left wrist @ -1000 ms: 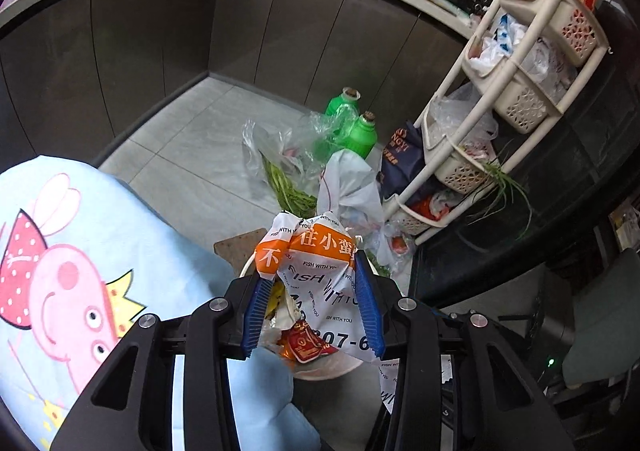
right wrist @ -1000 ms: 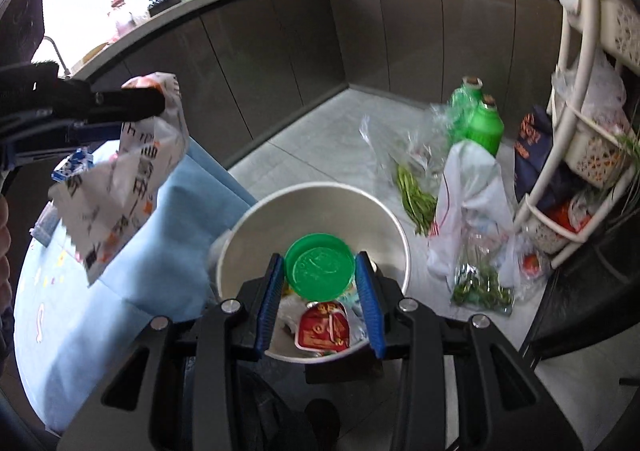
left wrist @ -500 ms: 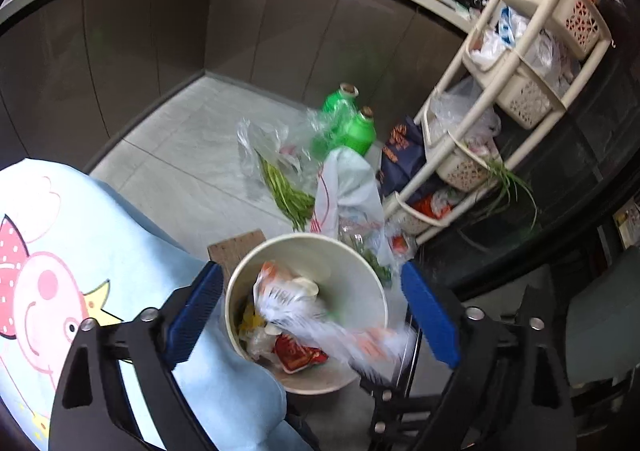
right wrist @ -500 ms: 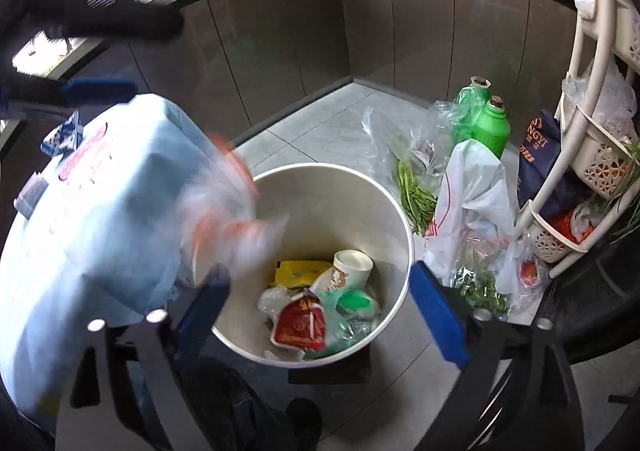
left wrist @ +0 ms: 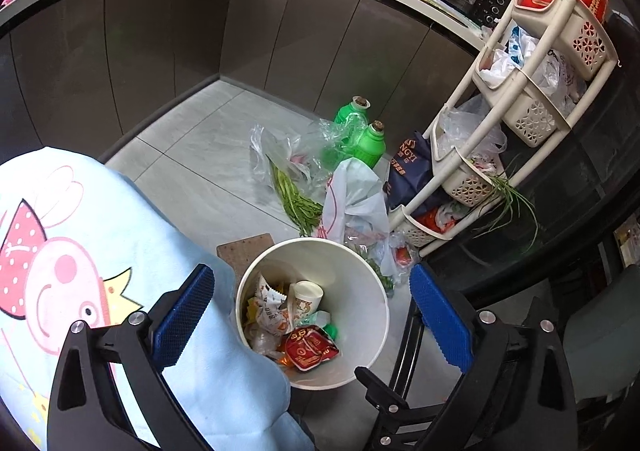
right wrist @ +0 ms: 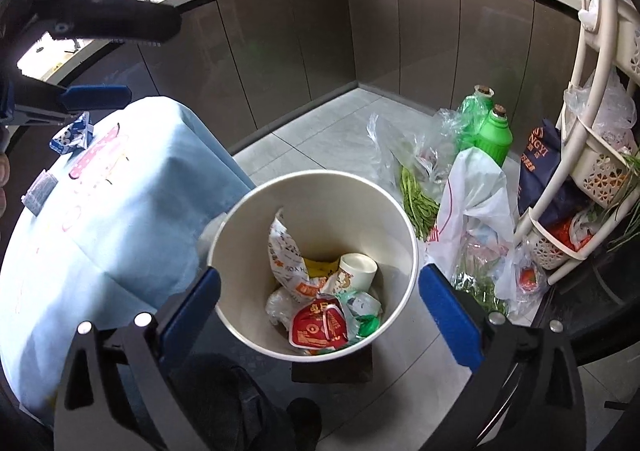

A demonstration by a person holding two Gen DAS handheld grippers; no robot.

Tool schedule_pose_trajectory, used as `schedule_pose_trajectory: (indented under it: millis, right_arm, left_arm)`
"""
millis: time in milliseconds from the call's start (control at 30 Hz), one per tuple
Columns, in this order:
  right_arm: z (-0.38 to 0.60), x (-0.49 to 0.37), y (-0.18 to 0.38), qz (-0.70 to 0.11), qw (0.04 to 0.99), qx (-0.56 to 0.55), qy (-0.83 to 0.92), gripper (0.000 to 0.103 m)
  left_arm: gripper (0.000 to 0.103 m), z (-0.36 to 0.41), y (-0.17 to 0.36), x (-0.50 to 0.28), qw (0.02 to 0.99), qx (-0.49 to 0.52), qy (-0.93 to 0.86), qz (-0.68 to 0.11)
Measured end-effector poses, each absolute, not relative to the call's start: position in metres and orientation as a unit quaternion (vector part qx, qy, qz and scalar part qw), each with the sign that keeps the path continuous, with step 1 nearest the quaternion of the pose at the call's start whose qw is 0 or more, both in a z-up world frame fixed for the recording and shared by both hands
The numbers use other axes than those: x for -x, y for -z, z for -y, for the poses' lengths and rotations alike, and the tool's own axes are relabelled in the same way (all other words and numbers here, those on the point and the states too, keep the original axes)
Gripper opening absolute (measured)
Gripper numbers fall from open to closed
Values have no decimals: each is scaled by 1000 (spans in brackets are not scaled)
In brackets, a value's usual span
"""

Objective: Collect trash
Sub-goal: 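Move both open tools back over the table toward the remaining trash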

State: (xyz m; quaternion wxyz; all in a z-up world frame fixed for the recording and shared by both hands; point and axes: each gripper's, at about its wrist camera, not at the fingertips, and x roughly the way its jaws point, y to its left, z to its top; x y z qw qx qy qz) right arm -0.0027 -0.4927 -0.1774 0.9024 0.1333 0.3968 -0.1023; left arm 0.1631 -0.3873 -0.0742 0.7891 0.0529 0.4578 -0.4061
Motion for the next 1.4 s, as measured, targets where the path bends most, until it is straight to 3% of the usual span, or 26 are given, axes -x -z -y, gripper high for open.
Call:
schedule_pose_trajectory:
  millis: [733,1400]
  right_arm:
    - [406,-12,77,-351,934,-55,44,99]
    - [284,-60,53,-362,930,13,-68,100]
  left_arm:
    - [94,219,3,-138,877,8,266,-401]
    - [94,14,35,-145,894,99,94,-427]
